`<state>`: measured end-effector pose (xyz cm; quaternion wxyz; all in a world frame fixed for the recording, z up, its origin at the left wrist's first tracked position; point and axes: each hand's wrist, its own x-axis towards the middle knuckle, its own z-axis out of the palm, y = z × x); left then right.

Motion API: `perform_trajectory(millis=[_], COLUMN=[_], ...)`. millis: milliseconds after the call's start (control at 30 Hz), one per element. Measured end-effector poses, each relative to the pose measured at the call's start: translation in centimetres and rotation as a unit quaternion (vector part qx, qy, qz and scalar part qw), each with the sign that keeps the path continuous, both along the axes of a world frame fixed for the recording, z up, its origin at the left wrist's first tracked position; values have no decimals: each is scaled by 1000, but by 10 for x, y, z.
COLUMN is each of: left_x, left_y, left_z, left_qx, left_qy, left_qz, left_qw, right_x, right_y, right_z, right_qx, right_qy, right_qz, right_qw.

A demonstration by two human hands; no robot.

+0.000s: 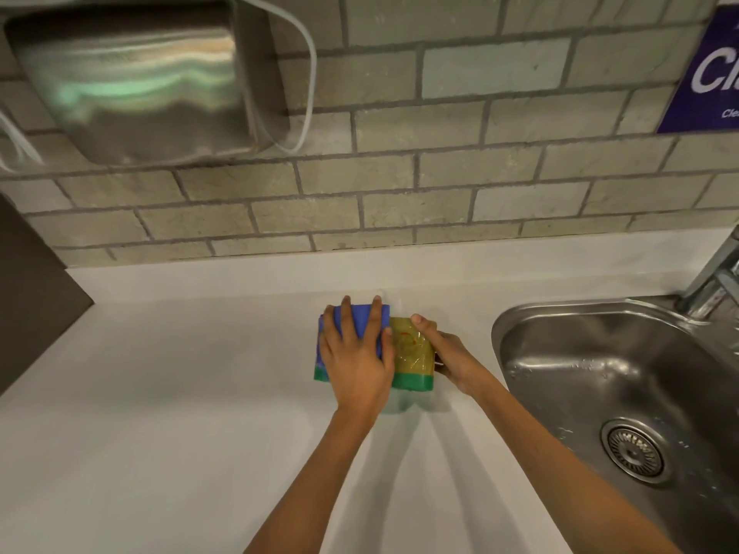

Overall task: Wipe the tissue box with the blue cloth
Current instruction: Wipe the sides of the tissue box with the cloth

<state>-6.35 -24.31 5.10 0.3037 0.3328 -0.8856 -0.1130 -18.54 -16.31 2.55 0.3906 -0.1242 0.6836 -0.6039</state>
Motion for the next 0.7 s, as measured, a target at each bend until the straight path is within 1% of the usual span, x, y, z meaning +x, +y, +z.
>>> perform_trajectory(millis=[67, 167, 267, 400, 467, 567, 633, 700], left_x=[0, 4, 5, -1, -1, 15, 29, 34], left_y=[4, 1, 5, 13, 17, 19, 11, -3], left_z=[-4, -8, -6, -2, -3, -16, -26, -26], left_qx=[-26, -33, -24, 20, 1, -59, -65, -48], left_qy=[-18, -21, -30, -42, -61, -105, -90, -50], left_qz=[-21, -22, -11, 11, 3, -56, -73, -42], left_qw=[999, 999, 999, 999, 998, 991, 991, 997], right_x=[1, 3, 1, -3, -4, -8, -10, -11], right_y=[0, -1, -1, -2, -3, -4, -3, -4], right_z=[-2, -4, -6, -11, -13, -14, -16, -16], right_qx=[-10, -16, -25, -39, -36, -25, -20, -15], right_qy=[10, 20, 11, 3, 0, 9, 16, 20], right_qz=[-5, -7, 0, 1, -17, -36, -36, -33], right_qw=[1000, 1000, 1000, 999, 999, 999, 999, 999])
